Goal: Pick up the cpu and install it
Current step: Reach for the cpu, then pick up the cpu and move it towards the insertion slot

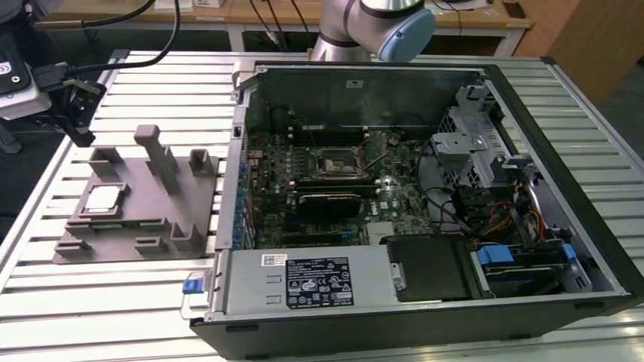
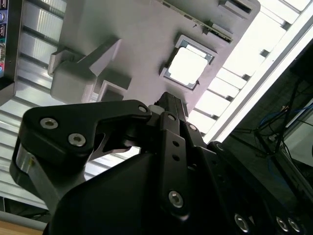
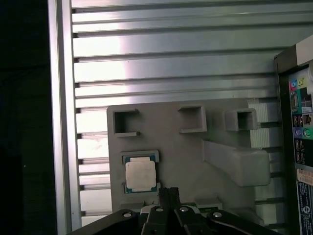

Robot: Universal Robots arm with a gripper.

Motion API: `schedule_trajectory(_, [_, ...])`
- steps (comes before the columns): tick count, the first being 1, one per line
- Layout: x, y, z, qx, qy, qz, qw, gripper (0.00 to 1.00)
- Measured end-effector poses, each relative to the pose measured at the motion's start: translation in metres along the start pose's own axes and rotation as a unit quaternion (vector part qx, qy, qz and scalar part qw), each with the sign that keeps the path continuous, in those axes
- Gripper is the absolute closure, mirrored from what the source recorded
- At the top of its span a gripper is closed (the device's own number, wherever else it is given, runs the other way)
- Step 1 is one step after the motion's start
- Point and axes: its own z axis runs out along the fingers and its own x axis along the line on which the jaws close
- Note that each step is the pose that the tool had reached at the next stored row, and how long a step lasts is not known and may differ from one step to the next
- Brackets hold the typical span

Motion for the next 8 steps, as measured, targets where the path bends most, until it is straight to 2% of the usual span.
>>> schedule_trajectory(8, [0.0002, 0.0000, 0.0005, 0.0000, 0.0000, 0.000, 1.0000, 0.89])
